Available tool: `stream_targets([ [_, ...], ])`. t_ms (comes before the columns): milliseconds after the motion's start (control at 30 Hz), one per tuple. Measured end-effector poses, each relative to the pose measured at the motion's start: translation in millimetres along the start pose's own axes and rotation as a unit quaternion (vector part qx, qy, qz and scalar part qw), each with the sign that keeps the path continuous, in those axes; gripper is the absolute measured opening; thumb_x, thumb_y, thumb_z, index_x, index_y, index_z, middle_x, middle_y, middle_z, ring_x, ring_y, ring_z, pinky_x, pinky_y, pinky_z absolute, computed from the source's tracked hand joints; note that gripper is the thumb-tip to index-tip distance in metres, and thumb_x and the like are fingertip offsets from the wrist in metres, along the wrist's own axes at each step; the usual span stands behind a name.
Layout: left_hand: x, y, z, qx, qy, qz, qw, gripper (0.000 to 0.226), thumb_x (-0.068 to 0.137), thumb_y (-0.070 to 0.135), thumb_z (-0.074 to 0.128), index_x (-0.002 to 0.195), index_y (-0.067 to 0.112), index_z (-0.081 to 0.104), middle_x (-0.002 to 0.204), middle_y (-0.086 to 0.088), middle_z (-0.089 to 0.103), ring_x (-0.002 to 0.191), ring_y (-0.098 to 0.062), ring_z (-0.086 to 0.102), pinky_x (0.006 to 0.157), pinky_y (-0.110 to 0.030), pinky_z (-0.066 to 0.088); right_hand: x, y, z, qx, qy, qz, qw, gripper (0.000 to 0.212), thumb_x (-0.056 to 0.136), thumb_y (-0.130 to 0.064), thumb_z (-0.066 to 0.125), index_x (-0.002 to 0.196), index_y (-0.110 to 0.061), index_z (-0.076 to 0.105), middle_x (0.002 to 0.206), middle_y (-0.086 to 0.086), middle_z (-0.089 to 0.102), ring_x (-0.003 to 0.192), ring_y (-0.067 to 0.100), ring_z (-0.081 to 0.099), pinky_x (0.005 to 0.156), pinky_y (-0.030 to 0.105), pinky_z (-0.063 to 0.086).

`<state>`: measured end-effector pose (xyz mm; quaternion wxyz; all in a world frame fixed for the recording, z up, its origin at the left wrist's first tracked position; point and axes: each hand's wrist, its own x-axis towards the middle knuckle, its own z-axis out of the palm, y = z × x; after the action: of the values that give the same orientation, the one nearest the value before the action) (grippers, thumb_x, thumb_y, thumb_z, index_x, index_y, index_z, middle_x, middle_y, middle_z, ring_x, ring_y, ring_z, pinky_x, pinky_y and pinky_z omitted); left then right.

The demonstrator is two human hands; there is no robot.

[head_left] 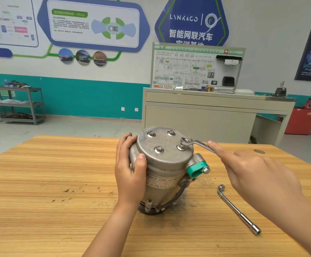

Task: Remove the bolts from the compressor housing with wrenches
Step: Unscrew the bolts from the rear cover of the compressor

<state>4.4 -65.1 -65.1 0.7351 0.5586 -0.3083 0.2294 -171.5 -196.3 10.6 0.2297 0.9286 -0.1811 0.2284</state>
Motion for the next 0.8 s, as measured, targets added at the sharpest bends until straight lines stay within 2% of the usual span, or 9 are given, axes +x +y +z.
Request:
stream_targets([
  [167,-1,0,2,-0.002,0.003,0.004,1.000,0.037,0.074,0.047,0.040,0.110,0.041,0.047,0.131,0.019,0.042,0.122,0.017,0.035,0.097,-0.003,0.029,-2,-6,-7,-0.012,-0.021,0.017,1.000,0.065,0.097,-0.029,0.025,0.136,-0.042,-0.025,0.072,-0.008,0.035,0.063,0.016,0.042,0.045,0.025,0.030],
  [333,-1,-1,5,-0.008,0.008,0.005,1.000,0.037,0.074,0.047,0.041,0.110,0.042,0.048,0.130,0.023,0.041,0.121,0.017,0.036,0.097,-0.003,0.029,-10,-26,-10,-0.042,-0.062,0.051,0.996,0.077,0.092,-0.017,0.035,0.130,-0.018,-0.033,0.065,-0.006,0.023,0.045,0.014,0.025,0.039,0.024,0.016],
  [400,-2,-2,4,-0.012,0.015,0.005,1.000,0.037,0.075,0.046,0.042,0.110,0.041,0.049,0.132,0.019,0.042,0.122,0.016,0.037,0.098,-0.004,0.030,-9,-34,-19,-0.010,-0.143,0.075,0.987,0.091,0.078,-0.010,0.060,0.143,-0.022,-0.002,0.057,-0.003,0.024,0.038,0.016,0.018,0.037,0.022,0.005],
  [433,-1,-2,4,-0.014,0.019,0.005,1.000,0.037,0.075,0.046,0.041,0.110,0.040,0.049,0.133,0.016,0.043,0.123,0.014,0.037,0.098,-0.006,0.030,-13,-33,-24,0.035,-0.138,0.046,0.989,0.092,0.063,-0.003,0.073,0.142,-0.021,0.029,0.053,-0.003,0.023,0.035,0.018,0.014,0.039,0.019,0.000],
  [467,-1,-2,3,-0.017,0.022,0.005,1.000,0.037,0.075,0.046,0.041,0.110,0.039,0.049,0.133,0.013,0.044,0.123,0.012,0.038,0.099,-0.007,0.031,-16,-32,-24,0.057,-0.124,0.003,0.991,0.091,0.055,0.000,0.077,0.136,-0.021,0.042,0.050,-0.003,0.023,0.034,0.018,0.013,0.041,0.017,-0.001],
  [500,-1,-2,3,-0.019,0.025,0.005,1.000,0.037,0.075,0.046,0.041,0.110,0.038,0.050,0.133,0.013,0.045,0.123,0.010,0.039,0.100,-0.008,0.031,-17,-31,-25,0.051,-0.148,-0.001,0.988,0.094,0.063,-0.005,0.074,0.141,-0.028,0.028,0.052,-0.004,0.024,0.035,0.017,0.016,0.038,0.019,0.001],
  [533,0,-3,2,-0.020,0.026,0.006,0.999,0.037,0.075,0.046,0.040,0.110,0.037,0.050,0.132,0.014,0.045,0.123,0.009,0.039,0.100,-0.010,0.032,-15,-33,-31,0.022,-0.136,0.016,0.990,0.094,0.078,-0.012,0.061,0.141,-0.031,-0.006,0.057,-0.004,0.025,0.038,0.015,0.020,0.038,0.021,0.007],
  [600,0,-3,2,-0.023,0.026,0.002,0.999,0.038,0.075,0.046,0.040,0.110,0.037,0.050,0.132,0.013,0.045,0.125,0.006,0.040,0.101,-0.012,0.032,-13,-29,-19,-0.028,-0.070,0.003,0.997,0.083,0.092,-0.015,0.036,0.121,-0.018,-0.041,0.066,-0.004,0.022,0.045,0.012,0.022,0.039,0.024,0.014],
  [800,-4,0,5,0.000,0.029,0.003,1.000,0.036,0.076,0.045,0.038,0.111,0.040,0.047,0.138,0.003,0.043,0.122,0.014,0.036,0.096,-0.004,0.029,-7,-40,-28,-0.056,-0.102,-0.042,0.992,0.079,0.078,0.006,0.021,0.139,-0.011,-0.027,0.066,0.002,0.019,0.044,0.014,0.023,0.037,0.028,0.015],
])
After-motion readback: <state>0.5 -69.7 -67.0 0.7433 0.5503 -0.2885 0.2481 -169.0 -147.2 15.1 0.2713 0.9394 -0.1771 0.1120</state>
